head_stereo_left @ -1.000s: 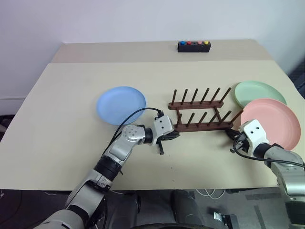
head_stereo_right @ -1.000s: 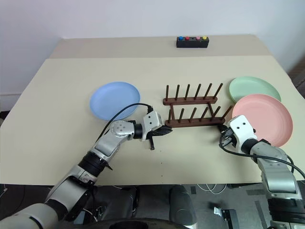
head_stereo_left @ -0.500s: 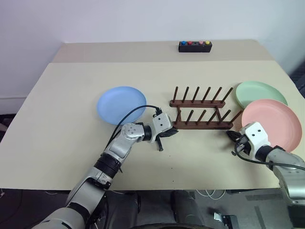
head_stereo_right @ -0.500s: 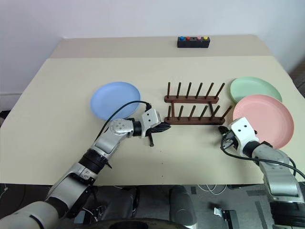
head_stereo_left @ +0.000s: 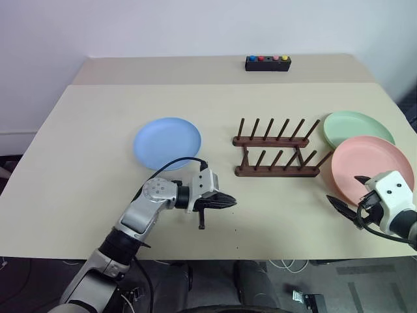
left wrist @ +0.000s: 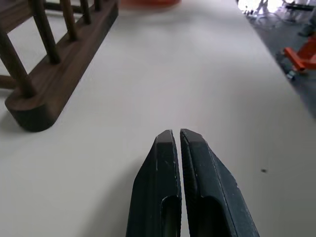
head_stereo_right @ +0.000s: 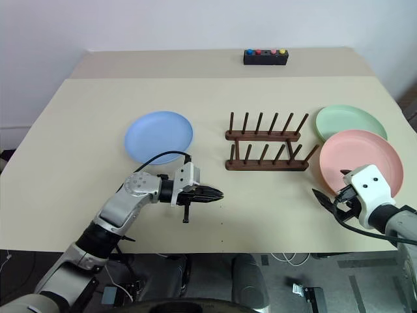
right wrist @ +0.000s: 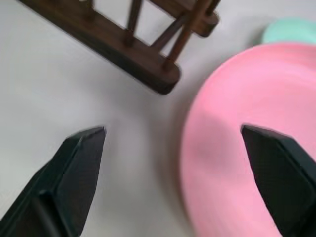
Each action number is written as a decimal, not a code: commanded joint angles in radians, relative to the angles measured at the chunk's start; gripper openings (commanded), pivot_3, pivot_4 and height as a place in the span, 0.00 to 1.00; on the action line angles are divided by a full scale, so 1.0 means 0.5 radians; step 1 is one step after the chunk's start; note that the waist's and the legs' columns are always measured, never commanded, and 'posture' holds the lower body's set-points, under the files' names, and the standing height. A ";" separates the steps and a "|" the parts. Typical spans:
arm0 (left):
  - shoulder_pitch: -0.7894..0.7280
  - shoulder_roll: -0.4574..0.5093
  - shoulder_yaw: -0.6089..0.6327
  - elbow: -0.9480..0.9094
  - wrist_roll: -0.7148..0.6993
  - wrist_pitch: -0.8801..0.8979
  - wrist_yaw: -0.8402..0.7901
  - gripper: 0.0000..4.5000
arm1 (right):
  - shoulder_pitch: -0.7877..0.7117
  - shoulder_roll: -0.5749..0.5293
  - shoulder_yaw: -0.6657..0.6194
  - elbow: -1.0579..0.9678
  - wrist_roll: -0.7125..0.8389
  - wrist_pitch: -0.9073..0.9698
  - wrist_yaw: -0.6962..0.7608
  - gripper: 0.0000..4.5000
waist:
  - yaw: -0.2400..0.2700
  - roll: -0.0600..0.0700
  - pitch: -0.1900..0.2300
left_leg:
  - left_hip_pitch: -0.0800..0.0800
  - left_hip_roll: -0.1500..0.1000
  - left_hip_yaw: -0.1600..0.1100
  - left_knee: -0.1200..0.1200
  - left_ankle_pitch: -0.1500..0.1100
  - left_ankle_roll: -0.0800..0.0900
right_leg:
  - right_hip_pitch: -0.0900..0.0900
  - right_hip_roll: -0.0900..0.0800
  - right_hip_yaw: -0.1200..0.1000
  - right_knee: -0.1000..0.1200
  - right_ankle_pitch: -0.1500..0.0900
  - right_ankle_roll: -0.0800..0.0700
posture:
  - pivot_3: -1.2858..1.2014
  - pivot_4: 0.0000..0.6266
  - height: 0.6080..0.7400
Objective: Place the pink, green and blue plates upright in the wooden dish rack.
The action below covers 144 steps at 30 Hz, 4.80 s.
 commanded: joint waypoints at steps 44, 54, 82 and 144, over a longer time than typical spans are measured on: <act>-0.053 -0.107 0.184 0.007 -0.151 -0.182 0.079 0.03 | -1.203 -0.072 -0.231 -0.172 1.001 0.381 0.098 0.01 | 0.006 -0.004 0.004 | -0.015 0.000 -0.004 0.000 0.000 0.001 | -0.010 0.000 -0.003 -0.004 0.004 0.006 | 0.52 0.24 1.00; 0.073 -0.040 0.266 -0.180 -0.211 -0.101 0.176 0.03 | -1.294 -0.030 -0.289 0.166 1.604 0.606 0.181 0.01 | 0.001 -0.002 0.003 | -0.021 0.000 -0.003 0.002 -0.001 0.002 | -0.020 0.000 -0.002 0.002 0.005 0.005 | 0.52 0.24 1.00; 0.045 0.021 0.293 -0.273 -0.302 -0.013 0.155 0.03 | -1.138 -0.104 -0.286 0.360 1.723 0.634 0.340 0.01 | -0.001 -0.001 0.003 | -0.021 0.000 -0.003 0.001 -0.001 0.002 | -0.020 0.000 -0.002 0.002 0.005 0.006 | 0.52 0.24 1.00; 0.045 0.025 0.292 -0.256 -0.267 -0.092 0.195 0.03 | -0.554 -0.361 -0.465 0.684 0.819 0.029 0.254 0.99 | -0.005 0.000 0.002 | -0.020 0.000 0.000 0.002 -0.001 0.002 | -0.019 0.000 -0.002 0.001 0.005 0.006 | 0.52 0.24 1.00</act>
